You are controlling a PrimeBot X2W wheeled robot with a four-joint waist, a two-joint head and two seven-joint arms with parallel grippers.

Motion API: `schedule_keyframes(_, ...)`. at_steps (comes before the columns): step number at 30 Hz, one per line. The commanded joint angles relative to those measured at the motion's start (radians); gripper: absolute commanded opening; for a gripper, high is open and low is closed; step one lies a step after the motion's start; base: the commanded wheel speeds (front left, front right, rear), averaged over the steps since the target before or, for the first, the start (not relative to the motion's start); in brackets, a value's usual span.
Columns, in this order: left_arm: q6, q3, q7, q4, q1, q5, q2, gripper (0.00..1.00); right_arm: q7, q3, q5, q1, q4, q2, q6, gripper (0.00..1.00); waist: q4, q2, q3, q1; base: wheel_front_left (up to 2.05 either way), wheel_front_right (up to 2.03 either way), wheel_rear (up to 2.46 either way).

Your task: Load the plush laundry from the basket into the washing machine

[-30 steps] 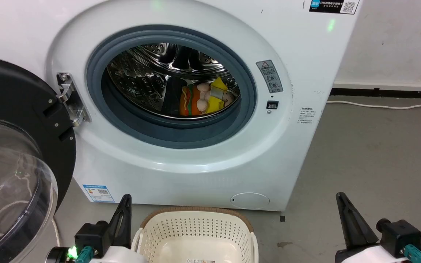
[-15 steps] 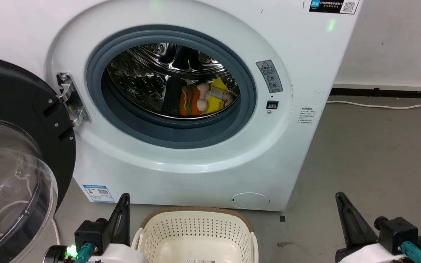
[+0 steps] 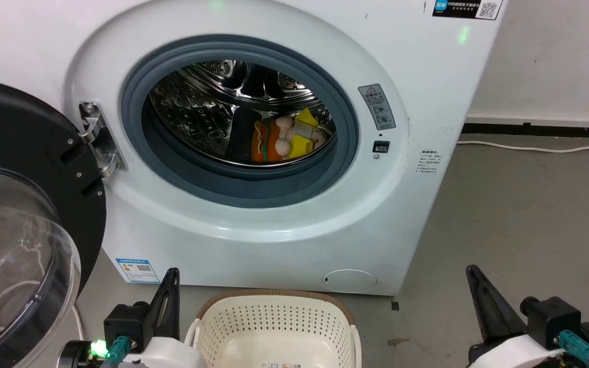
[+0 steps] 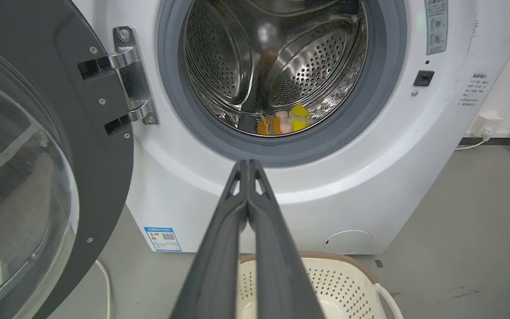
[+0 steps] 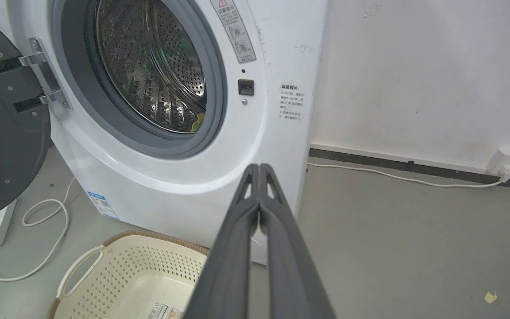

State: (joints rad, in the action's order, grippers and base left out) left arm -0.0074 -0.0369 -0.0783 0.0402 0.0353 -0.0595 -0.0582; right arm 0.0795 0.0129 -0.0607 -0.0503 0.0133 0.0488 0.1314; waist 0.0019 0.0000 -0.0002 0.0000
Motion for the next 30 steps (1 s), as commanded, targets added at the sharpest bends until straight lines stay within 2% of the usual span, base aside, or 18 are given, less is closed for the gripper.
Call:
schedule_keyframes(1,0.004,0.006,0.008,-0.006,-0.019,0.01,0.0,0.0,-0.008,-0.002,0.01,0.018,-0.007,0.001,-0.001,0.0,0.0,0.0,0.0,0.0,0.0,0.0,0.0)
schedule_keyframes(30,0.007,0.031,0.065,-0.034,-0.032,0.05,0.007,0.0,-0.066,-0.011,0.051,0.044,-0.012,0.001,-0.001,0.0,-0.002,0.0,0.0,0.0,0.0,0.0,0.0)
